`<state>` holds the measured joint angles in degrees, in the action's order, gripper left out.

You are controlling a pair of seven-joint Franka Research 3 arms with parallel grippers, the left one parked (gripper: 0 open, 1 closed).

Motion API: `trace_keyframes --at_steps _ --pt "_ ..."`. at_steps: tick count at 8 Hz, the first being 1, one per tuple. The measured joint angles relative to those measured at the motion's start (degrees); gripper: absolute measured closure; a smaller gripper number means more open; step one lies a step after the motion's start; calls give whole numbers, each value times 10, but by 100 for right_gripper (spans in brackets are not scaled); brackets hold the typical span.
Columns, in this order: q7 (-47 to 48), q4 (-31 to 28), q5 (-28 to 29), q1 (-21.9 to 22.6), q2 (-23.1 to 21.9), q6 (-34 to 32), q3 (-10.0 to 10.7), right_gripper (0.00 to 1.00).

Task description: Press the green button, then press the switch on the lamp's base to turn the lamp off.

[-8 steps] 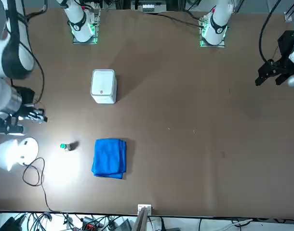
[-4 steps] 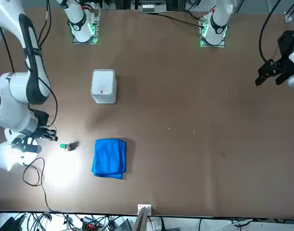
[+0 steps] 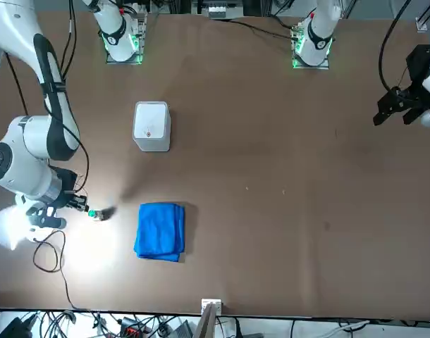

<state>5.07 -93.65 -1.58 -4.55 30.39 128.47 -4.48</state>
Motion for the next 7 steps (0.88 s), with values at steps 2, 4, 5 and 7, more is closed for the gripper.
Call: trace_keyframes --at_steps 2,4,5,7 --pt "24 -1 0 5 5 1 -1 98" --pt "36 -1 0 9 15 10 -1 98" --pt "37 -1 0 9 17 15 -1 98" --pt "38 0 0 9 17 20 -1 98"
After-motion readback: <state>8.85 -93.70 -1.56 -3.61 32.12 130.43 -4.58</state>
